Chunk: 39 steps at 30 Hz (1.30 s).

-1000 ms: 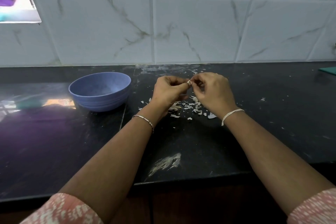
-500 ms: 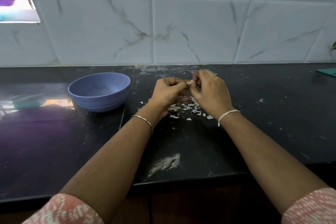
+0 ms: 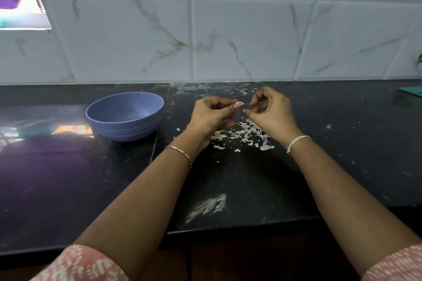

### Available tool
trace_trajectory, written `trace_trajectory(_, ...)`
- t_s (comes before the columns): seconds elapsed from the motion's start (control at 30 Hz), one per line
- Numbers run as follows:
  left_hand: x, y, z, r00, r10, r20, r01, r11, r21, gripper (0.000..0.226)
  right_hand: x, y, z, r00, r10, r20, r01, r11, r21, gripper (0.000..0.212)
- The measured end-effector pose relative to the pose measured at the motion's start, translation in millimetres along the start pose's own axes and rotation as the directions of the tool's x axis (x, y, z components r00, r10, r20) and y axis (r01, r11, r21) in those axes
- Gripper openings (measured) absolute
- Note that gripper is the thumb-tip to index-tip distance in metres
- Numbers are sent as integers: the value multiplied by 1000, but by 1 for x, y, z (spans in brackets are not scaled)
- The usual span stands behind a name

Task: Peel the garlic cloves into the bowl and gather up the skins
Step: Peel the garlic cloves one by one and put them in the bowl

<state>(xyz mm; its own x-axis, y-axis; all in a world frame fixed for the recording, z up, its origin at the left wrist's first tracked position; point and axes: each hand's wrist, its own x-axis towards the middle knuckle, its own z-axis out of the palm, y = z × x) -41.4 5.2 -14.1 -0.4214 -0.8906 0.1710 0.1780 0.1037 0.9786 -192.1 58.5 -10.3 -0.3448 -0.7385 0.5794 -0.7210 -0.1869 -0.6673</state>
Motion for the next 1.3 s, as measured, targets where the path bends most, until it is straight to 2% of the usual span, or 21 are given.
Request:
trace_trajectory(0.07,0,0,0,1000,1,-4,-1,1000,4,5,-2,-4,1,999,-1,45,-5,989,151,22)
trace_trajectory(0.1,0,0,1,1000,2,-5,-2,1000,9,5,-3,-5,1,998,-10,56,1,986,168,23)
trace_trajectory(0.33,-2,2,3,1000,11,-29,-10,1000,24,6,-3,-3,6,996,-94,2,94,993,73,8)
trace_trajectory(0.47,-2,3,3,999,10,-41,-9,1000,26,8,-3,-5,6,998,-58,-3,58,994,97,8)
trace_trajectory(0.6,-3,4,4,1000,6,-26,-6,1000,4,5,-1,-7,5,999,41,15,-43,973,226,15)
trace_trajectory(0.8,-3,3,2,999,0,40,2,999,-41,6,-3,-9,2,967,221,127,-254,798,546,11)
trace_trajectory(1.0,-3,3,3,996,60,65,-56,997,-61,9,-2,-11,-1,936,261,237,-352,665,659,5)
trace_trajectory(1.13,-3,2,3,993,107,43,-105,994,-41,13,-4,-13,-5,947,197,254,-316,718,621,10)
trace_trajectory(1.3,-1,1,2,998,56,-10,-56,996,-70,11,-3,-8,1,989,103,106,-140,885,444,10)
